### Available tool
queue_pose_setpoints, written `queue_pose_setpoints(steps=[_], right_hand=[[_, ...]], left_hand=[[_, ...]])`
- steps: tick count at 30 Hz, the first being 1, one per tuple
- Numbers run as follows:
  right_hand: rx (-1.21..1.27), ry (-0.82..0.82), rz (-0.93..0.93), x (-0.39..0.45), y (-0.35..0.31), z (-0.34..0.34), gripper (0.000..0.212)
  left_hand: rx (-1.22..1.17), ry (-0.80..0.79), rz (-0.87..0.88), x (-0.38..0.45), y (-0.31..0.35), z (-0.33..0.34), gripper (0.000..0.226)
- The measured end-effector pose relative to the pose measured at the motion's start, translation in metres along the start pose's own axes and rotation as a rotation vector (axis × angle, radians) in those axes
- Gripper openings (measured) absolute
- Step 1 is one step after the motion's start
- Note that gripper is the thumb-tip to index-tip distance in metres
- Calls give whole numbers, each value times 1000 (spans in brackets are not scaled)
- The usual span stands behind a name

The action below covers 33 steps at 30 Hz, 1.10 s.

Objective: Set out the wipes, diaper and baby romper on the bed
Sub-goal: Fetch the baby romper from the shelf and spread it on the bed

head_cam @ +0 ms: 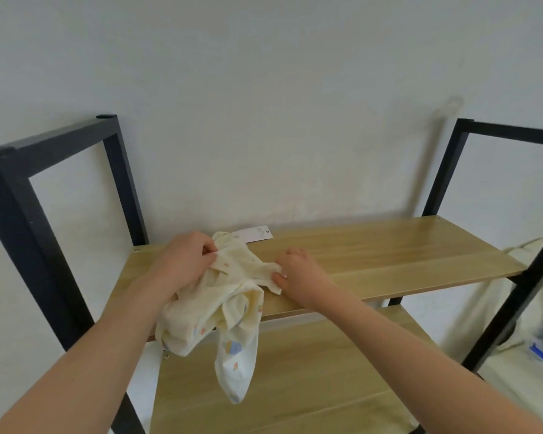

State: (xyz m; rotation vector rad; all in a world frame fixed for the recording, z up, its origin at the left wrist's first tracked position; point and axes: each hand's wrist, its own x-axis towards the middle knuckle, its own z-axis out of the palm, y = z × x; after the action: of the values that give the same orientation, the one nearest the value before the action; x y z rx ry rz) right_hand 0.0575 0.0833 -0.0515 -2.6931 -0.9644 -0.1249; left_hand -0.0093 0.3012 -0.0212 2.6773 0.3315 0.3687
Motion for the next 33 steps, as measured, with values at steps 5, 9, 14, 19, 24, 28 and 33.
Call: queue_pose_setpoints(steps=[5,9,14,19,24,28,33], right_hand=[[290,138,84,-6,5,-16,15],[520,306,163,-12,6,-42,8],[936,408,274,-26,7,-71,18],[1282,440,286,-39,11,-90,19],[1303,550,254,-51,11,-99,13],[1086,692,276,-63,15,-102,11],[942,786,228,-83,20,-104,8]], left_hand=[[-160,179,64,0,11,-7,9],[-218,257,145,-1,31,-13,11],[-356,297,263,-11,60,-23,11],[-447,243,344,-26,88,-29,12],[-501,170,356,-41,106,-31,15],[-530,85,368,-53,112,-29,29],[-468,-57,364,-72,127,-19,29]])
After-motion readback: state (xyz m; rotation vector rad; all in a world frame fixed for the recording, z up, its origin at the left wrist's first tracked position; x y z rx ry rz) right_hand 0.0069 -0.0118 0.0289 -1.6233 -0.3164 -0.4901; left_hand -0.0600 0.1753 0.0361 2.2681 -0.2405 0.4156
